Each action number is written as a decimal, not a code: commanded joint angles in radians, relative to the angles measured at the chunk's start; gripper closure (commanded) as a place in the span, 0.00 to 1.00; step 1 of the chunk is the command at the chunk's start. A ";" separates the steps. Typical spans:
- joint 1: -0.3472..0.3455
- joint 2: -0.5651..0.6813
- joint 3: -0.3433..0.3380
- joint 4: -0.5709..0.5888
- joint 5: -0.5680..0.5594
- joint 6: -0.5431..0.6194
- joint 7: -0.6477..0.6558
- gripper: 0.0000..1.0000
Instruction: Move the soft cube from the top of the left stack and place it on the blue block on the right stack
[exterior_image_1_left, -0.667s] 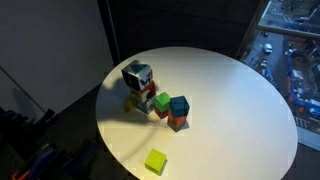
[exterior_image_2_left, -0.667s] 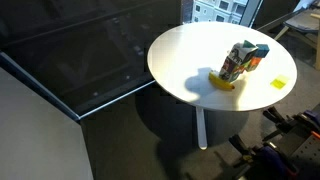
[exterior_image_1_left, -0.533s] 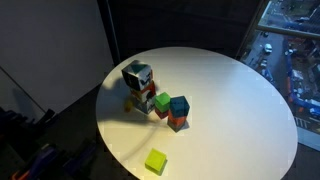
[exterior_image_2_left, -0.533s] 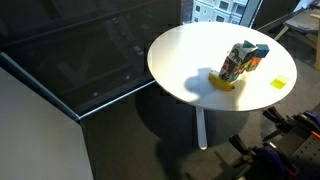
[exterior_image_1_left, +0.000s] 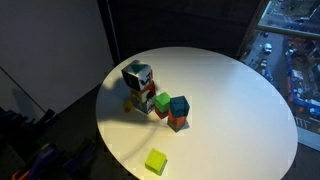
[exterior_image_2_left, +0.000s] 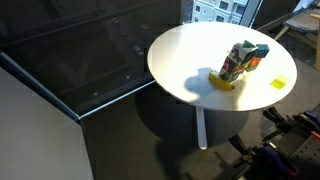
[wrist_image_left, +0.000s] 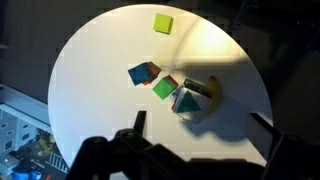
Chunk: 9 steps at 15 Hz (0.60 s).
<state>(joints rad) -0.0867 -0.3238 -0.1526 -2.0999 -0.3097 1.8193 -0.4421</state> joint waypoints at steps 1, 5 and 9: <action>0.007 0.023 -0.003 0.025 0.022 -0.001 0.010 0.00; 0.017 0.076 -0.005 0.075 0.078 -0.003 0.015 0.00; 0.016 0.162 -0.004 0.144 0.168 0.009 0.042 0.00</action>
<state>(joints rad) -0.0729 -0.2406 -0.1526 -2.0364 -0.2000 1.8249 -0.4294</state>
